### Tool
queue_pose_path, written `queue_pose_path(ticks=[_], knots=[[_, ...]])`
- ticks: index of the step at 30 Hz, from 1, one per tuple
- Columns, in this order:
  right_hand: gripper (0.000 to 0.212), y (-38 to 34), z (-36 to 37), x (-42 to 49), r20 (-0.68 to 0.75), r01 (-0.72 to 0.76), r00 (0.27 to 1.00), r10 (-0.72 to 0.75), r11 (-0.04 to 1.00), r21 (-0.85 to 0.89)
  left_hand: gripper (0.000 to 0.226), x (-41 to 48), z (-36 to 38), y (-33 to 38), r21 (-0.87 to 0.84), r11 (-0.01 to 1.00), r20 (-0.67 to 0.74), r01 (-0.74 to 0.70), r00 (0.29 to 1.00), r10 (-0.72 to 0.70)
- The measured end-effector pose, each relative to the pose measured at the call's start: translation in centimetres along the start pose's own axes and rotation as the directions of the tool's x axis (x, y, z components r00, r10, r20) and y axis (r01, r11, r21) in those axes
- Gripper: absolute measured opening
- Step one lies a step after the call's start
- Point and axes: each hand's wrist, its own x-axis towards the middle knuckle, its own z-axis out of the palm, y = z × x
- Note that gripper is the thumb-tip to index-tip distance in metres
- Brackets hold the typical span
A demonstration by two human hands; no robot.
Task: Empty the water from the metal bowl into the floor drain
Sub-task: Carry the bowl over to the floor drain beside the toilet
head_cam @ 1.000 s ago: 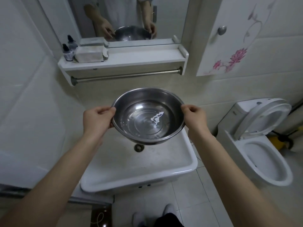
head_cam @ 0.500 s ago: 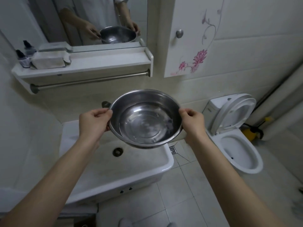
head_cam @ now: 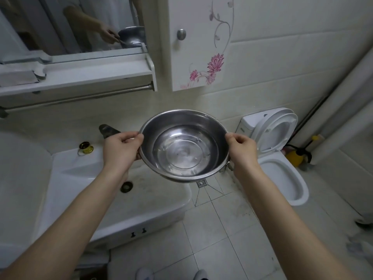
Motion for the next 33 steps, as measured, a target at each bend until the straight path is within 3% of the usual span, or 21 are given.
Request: queue_pose_path(ticks=[13,33], knots=[[0.02,0.8,-4.9,3.8,-0.003,-0.03,1.0,0.03,0.999,0.017,0.008,-1.8,6.6,0.2,0.004,1.0,0.026,-0.005,1.0,0.005],[0.019,1.4,-5.2,8.7,-0.16,-0.099,0.981,0.11,0.992,0.076,0.007,4.0,13.5,-0.8,-0.02,0.999,0.161,0.04,0.986,-0.036]])
